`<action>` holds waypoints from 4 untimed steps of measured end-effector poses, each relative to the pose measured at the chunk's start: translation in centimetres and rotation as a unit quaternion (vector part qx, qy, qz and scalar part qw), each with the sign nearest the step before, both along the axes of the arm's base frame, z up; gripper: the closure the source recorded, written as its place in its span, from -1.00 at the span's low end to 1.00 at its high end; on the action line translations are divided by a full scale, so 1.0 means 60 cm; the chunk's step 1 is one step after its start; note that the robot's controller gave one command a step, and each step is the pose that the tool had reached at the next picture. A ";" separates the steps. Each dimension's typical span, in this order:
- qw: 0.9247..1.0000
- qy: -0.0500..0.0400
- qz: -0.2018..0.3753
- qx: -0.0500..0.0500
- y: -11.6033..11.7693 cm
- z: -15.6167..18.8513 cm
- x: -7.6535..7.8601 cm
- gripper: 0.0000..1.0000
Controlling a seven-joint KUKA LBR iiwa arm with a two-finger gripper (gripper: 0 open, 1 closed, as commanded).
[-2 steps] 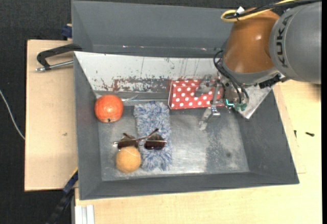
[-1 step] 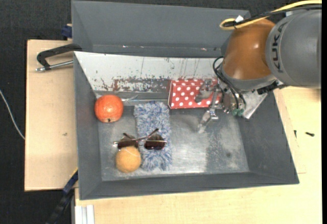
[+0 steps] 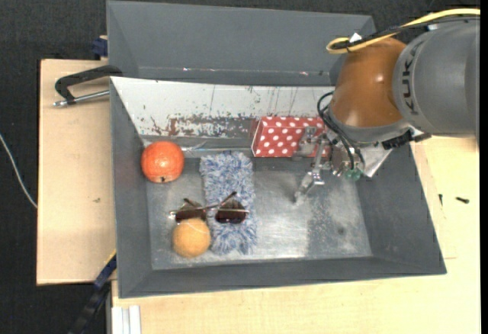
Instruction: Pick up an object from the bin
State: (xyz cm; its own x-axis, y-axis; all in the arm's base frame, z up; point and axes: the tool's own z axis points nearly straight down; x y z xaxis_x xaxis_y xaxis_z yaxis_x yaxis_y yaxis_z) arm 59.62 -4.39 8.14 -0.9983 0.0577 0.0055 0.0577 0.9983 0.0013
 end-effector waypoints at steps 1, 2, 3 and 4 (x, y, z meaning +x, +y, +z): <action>0.999 -0.002 0.043 -0.001 0.068 0.025 0.003 -1.00; 0.992 -0.004 0.128 0.000 0.165 0.018 -0.025 -1.00; 0.971 -0.007 0.238 0.000 0.209 -0.015 -0.055 -1.00; 0.954 -0.010 0.298 -0.001 0.243 -0.009 -0.006 1.00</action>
Offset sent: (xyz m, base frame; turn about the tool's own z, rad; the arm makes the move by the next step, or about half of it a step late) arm -0.0073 0.0896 0.0186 -0.2288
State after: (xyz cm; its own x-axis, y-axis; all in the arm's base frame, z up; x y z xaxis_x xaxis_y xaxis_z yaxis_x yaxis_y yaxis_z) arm 59.23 10.20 7.61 -0.8537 -0.5206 -0.0130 -0.5206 0.8538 -0.0047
